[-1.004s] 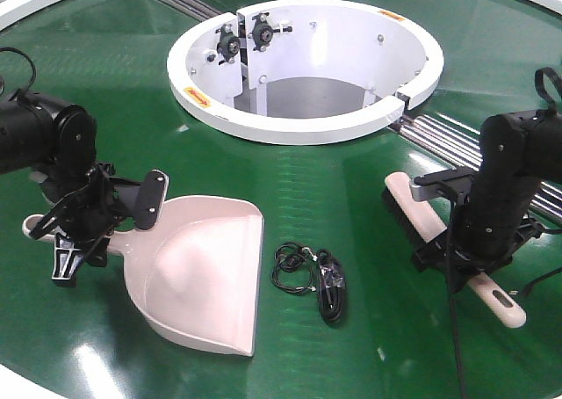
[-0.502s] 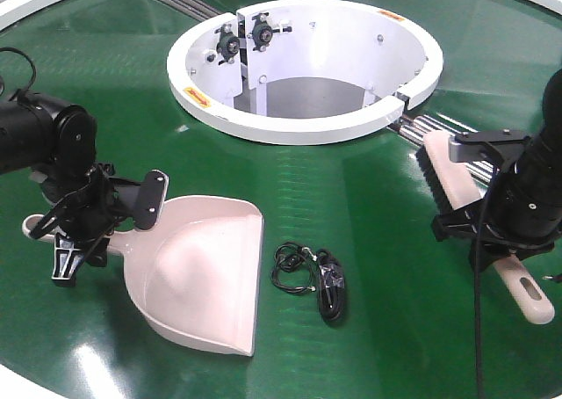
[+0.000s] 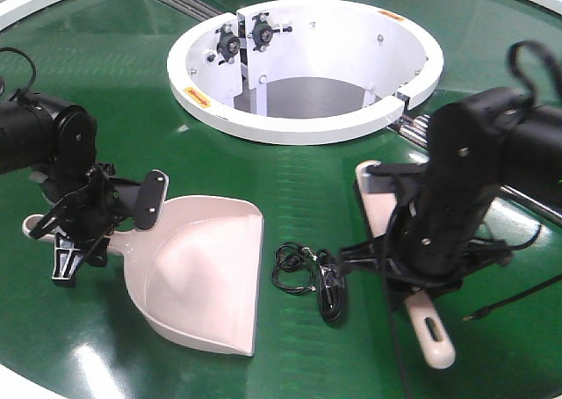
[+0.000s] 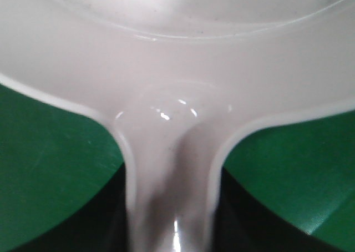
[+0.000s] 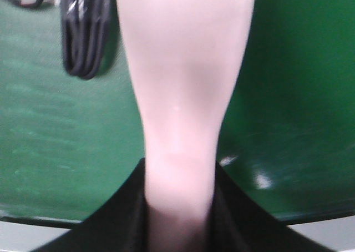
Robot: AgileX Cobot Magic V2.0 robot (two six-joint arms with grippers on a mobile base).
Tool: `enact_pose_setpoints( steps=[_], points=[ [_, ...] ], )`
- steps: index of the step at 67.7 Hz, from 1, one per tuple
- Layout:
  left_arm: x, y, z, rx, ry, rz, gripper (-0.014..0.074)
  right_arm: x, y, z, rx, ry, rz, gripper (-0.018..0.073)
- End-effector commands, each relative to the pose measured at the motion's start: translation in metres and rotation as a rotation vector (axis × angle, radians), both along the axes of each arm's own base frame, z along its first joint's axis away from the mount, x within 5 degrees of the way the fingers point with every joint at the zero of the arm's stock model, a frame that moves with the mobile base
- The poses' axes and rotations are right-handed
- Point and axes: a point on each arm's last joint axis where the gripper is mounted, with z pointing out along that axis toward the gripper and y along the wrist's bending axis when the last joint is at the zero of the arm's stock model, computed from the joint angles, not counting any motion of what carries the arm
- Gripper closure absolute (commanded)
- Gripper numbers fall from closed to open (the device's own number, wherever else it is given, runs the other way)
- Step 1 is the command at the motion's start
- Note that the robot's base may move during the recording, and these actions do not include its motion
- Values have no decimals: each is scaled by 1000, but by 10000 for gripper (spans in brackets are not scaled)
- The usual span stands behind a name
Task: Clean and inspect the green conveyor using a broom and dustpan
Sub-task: 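Bring the brush bristles behind the black cable with the right gripper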
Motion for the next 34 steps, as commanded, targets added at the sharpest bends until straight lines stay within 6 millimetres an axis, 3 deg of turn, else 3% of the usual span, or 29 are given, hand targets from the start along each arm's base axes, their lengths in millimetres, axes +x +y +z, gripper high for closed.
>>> enact_pose_setpoints(
  steps=[1,34],
  points=[
    [1,-3,23,-26,-80,3,604,-6,2,9,-7,25,-29,564],
    [1,-3,23,-26,-79,3,604,-14,3,-30,-42,182,-80,563]
  ],
)
